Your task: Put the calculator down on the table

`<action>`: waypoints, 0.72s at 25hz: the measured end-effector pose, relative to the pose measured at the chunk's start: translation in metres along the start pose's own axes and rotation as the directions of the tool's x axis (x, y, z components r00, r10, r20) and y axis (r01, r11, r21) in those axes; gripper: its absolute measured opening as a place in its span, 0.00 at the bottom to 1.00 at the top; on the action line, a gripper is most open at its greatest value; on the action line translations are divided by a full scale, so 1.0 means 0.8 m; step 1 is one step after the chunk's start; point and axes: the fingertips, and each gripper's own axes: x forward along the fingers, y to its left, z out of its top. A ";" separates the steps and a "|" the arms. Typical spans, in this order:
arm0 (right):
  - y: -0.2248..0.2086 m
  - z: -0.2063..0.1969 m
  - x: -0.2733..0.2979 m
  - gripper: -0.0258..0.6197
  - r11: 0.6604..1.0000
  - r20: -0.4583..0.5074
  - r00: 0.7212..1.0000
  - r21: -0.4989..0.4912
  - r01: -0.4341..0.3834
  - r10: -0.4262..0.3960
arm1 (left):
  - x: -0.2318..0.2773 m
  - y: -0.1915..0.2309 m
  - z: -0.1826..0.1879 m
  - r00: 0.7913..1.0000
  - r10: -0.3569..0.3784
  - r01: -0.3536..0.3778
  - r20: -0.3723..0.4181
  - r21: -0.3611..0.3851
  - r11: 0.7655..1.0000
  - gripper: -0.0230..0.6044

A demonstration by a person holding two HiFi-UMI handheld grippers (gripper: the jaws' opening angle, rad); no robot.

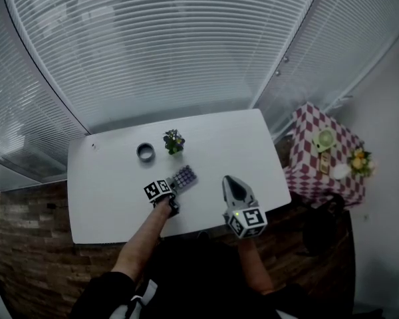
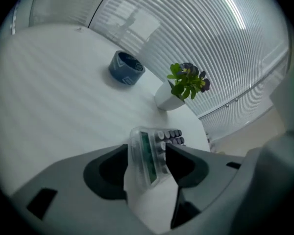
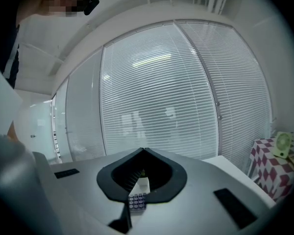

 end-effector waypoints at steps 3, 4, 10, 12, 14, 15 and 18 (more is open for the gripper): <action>0.001 0.003 -0.001 0.05 1.000 0.005 1.000 -0.016 -0.007 0.008 | -0.018 0.007 0.017 0.995 0.087 -0.091 0.048 0.088 0.992 0.40; 0.001 0.004 -0.002 0.05 1.000 0.006 1.000 -0.012 -0.010 0.010 | -0.022 0.008 0.020 0.995 0.085 -0.090 0.059 0.084 0.992 0.40; -0.003 0.000 0.004 0.05 0.999 0.000 1.000 0.030 -0.019 0.019 | -0.044 -0.011 0.038 0.993 -0.058 0.052 0.107 0.057 0.997 0.40; -0.005 -0.001 0.005 0.05 0.999 -0.003 1.000 0.033 -0.017 0.017 | -0.055 -0.023 0.046 0.982 -0.122 0.117 0.143 0.045 0.992 0.40; -0.005 -0.003 0.005 0.05 0.999 -0.004 1.000 0.035 -0.016 0.016 | -0.069 -0.035 0.052 0.965 -0.190 0.193 0.180 0.003 0.981 0.40; -0.004 -0.003 0.005 0.05 0.999 -0.005 1.000 0.032 -0.014 0.014 | -0.076 -0.040 0.054 0.956 -0.221 0.229 0.194 -0.023 0.973 0.40; -0.001 -0.003 0.007 0.05 0.999 0.000 1.000 0.037 -0.016 0.016 | -0.098 -0.057 0.065 0.915 -0.320 0.351 0.245 -0.091 0.932 0.40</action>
